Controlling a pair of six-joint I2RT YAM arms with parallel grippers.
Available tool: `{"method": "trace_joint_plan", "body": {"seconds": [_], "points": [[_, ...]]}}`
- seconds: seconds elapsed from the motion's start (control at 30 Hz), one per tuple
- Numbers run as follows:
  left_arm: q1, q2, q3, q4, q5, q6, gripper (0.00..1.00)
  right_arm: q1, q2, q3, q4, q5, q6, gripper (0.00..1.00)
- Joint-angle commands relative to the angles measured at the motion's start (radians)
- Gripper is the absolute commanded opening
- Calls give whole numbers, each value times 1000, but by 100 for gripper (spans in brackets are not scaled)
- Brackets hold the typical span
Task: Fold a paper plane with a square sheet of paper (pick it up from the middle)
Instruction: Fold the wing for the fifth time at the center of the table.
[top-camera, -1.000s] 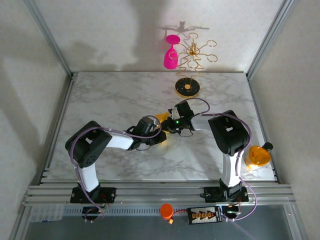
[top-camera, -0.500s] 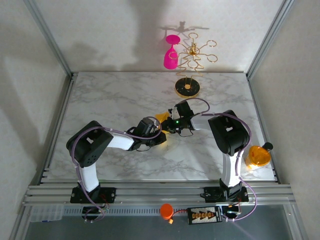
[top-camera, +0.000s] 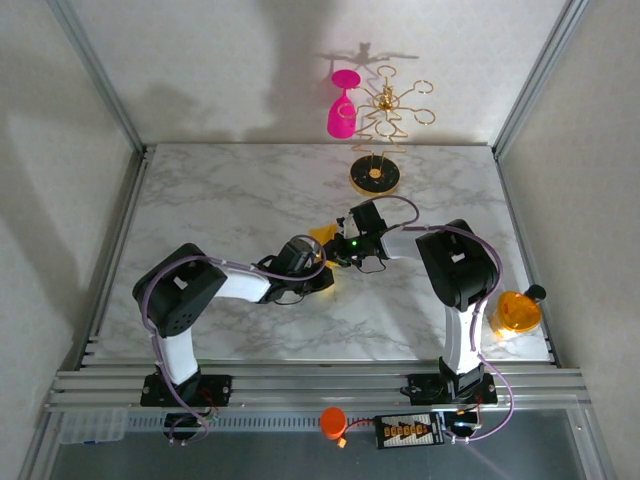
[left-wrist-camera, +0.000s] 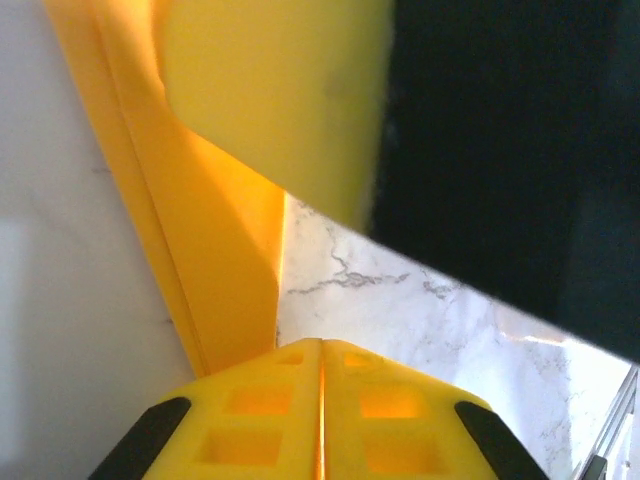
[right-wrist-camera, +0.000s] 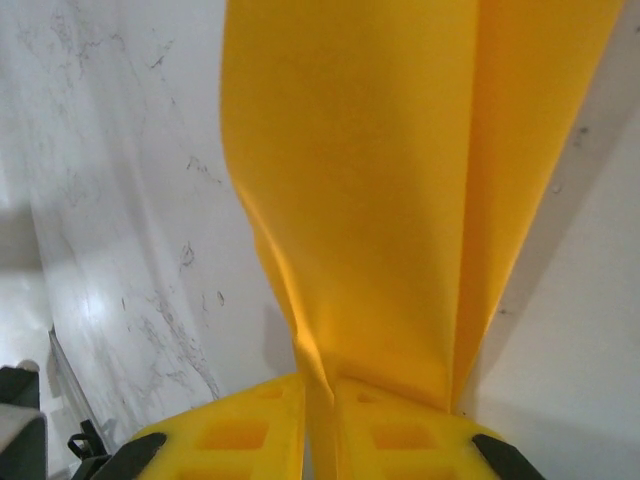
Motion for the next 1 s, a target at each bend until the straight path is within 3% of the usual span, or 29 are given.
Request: {"method": "trace_joint_plan", "body": {"seconds": [0.0, 0.6, 0.97], "points": [[-34, -20, -46, -102, 40, 7, 9, 9, 77, -3, -51, 110, 4, 17], [-58, -112, -20, -274, -4, 126, 9, 10, 82, 1, -67, 134, 30, 17], [69, -311, -107, -96, -100, -20, 11, 39, 28, -22, -4, 235, 234, 17]]}}
